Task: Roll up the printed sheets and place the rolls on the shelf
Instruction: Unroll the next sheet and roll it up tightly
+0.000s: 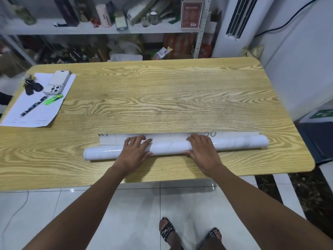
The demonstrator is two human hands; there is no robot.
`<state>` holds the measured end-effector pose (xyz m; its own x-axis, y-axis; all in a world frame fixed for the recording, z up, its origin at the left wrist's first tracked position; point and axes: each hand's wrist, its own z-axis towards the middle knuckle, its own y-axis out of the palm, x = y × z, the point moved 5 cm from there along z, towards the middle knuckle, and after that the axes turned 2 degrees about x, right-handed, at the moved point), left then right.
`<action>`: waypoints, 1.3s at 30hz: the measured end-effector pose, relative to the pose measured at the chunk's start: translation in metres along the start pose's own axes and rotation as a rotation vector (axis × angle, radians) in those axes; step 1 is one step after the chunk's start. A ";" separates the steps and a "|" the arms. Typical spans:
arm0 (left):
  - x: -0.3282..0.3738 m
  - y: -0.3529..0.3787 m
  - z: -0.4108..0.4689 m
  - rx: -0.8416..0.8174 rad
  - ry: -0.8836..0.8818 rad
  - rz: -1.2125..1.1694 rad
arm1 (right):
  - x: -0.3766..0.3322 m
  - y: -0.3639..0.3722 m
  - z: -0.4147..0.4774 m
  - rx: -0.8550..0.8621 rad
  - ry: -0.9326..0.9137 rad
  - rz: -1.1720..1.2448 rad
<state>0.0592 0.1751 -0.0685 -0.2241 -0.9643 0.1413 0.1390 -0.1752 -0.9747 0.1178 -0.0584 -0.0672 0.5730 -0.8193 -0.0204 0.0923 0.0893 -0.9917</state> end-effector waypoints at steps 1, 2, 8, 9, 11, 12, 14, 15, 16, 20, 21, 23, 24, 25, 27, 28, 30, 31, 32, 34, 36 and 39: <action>0.000 0.000 0.001 -0.008 0.003 0.002 | 0.000 0.000 0.001 -0.001 0.006 0.007; 0.001 0.001 0.001 -0.007 0.017 0.001 | 0.001 0.000 0.003 0.002 0.015 0.019; 0.002 0.002 0.007 0.017 0.064 0.018 | 0.002 -0.001 0.008 -0.008 0.047 0.065; 0.002 0.001 0.008 0.020 0.066 0.023 | 0.002 0.000 0.009 -0.012 0.049 0.068; 0.001 0.001 0.010 0.021 0.073 0.029 | 0.003 0.000 0.009 -0.021 0.052 0.069; 0.001 0.001 0.011 0.018 0.076 0.033 | 0.003 0.000 0.010 -0.027 0.053 0.067; 0.000 0.002 0.011 0.013 0.080 0.036 | 0.003 -0.001 0.011 -0.049 0.051 0.073; -0.001 0.002 0.011 0.014 0.081 0.034 | 0.003 -0.001 0.012 -0.059 0.048 0.079; -0.001 0.002 0.011 0.017 0.081 0.031 | 0.003 -0.001 0.013 -0.063 0.046 0.084; -0.001 -0.001 0.012 0.010 0.076 0.008 | 0.002 -0.003 0.012 -0.030 0.038 0.094; -0.001 -0.001 0.012 0.006 0.073 -0.003 | 0.002 -0.003 0.011 -0.027 0.039 0.089; -0.001 -0.001 0.011 -0.012 0.072 -0.027 | 0.002 -0.002 0.009 -0.029 0.035 0.081; -0.002 0.000 0.011 -0.021 0.071 -0.030 | 0.002 -0.003 0.008 -0.028 0.031 0.079; -0.003 -0.001 0.012 -0.025 0.067 -0.030 | 0.003 -0.003 0.008 -0.025 0.029 0.081; -0.004 -0.001 0.013 -0.019 0.062 -0.034 | 0.004 -0.003 0.009 -0.016 0.034 0.093; -0.004 -0.001 0.015 -0.008 0.066 -0.039 | 0.005 -0.003 0.010 -0.016 0.037 0.101; -0.005 -0.001 0.016 0.019 0.077 -0.041 | 0.007 -0.002 0.011 -0.026 0.041 0.119; -0.005 0.000 0.016 0.029 0.079 -0.043 | 0.007 -0.001 0.012 -0.030 0.038 0.124; -0.005 0.000 0.016 0.036 0.080 -0.048 | 0.007 -0.001 0.011 -0.035 0.033 0.128; -0.004 0.000 0.017 0.055 0.080 -0.036 | 0.007 -0.001 0.011 -0.034 0.019 0.134; -0.003 -0.002 0.018 0.090 0.079 0.001 | 0.007 -0.001 0.011 -0.032 0.013 0.127; -0.001 -0.004 0.020 0.119 0.082 0.029 | 0.008 0.001 0.012 -0.054 0.014 0.109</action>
<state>0.0780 0.1732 -0.0614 -0.2958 -0.9506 0.0937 0.2588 -0.1742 -0.9501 0.1319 -0.0578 -0.0664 0.5655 -0.8145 -0.1295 -0.0140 0.1474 -0.9890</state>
